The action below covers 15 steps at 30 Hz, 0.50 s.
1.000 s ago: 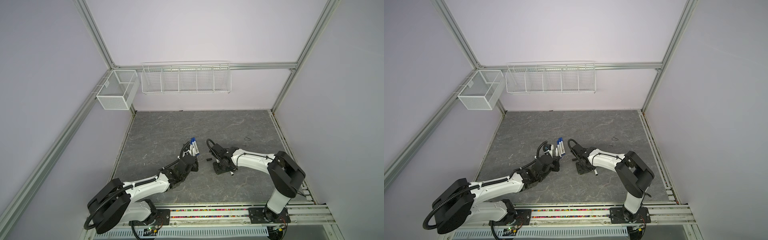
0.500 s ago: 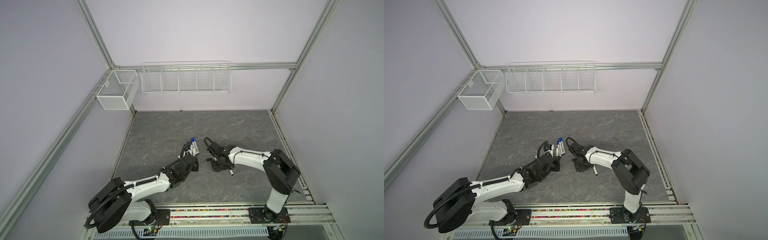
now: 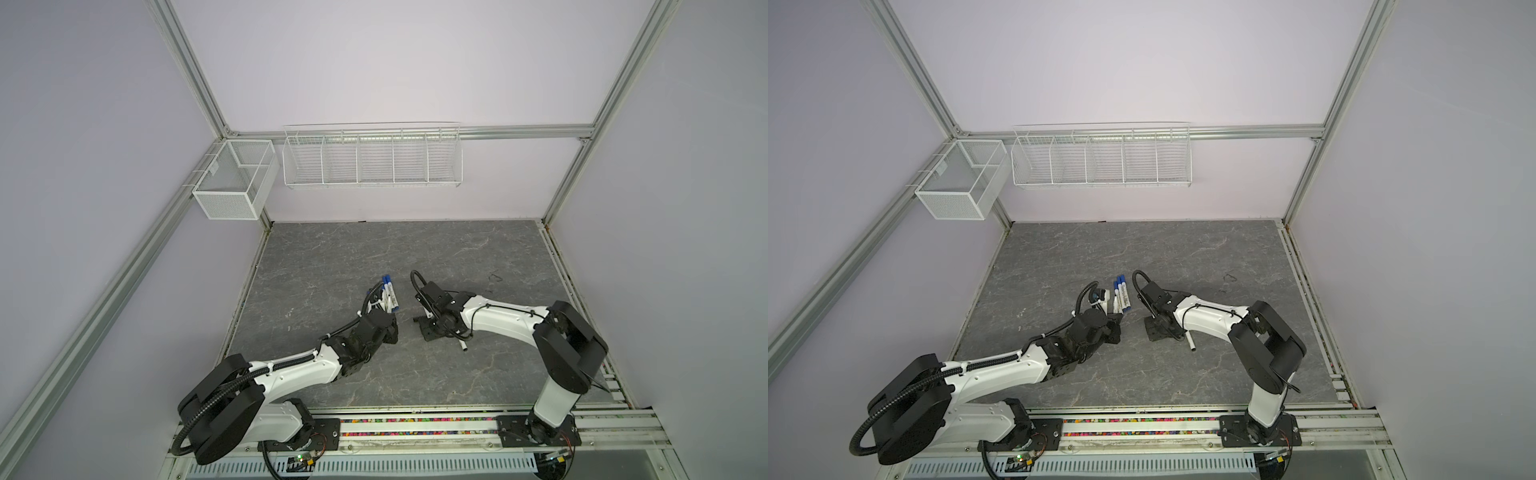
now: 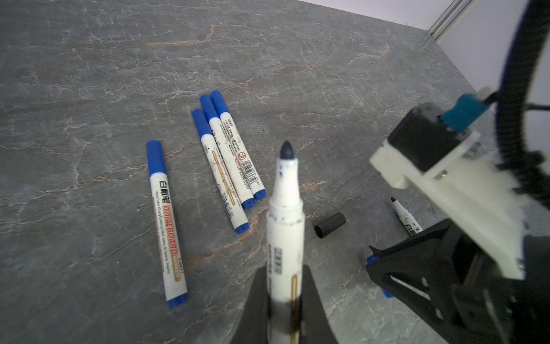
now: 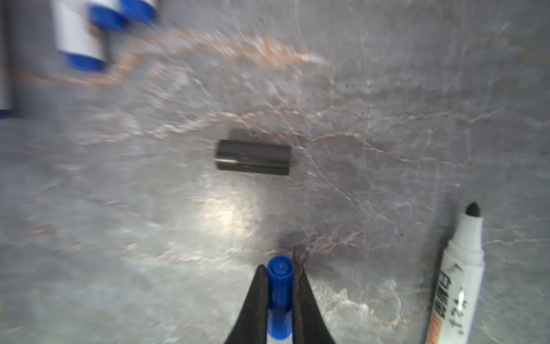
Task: Insert the pens into the pen caps
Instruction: 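Lift the blue cap with the right gripper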
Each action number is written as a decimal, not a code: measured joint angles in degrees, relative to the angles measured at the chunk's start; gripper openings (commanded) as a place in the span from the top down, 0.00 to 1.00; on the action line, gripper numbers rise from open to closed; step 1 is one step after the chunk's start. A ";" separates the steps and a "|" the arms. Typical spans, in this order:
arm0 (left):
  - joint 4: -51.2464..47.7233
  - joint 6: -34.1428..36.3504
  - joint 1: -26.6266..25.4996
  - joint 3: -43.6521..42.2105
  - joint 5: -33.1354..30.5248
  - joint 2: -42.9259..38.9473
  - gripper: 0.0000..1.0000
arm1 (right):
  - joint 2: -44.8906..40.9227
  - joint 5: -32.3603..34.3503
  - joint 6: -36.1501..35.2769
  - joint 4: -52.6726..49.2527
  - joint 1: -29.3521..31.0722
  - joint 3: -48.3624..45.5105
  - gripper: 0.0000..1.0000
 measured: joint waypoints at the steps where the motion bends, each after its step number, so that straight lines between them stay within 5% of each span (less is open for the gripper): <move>1: -0.09 0.55 0.04 0.24 0.63 0.24 1.00 | -1.70 -0.04 -0.02 0.92 -0.04 -0.42 0.94; 15: 0.09 3.41 -0.20 3.15 7.76 4.00 1.00 | -26.23 -3.37 0.24 19.04 -2.34 -11.45 0.94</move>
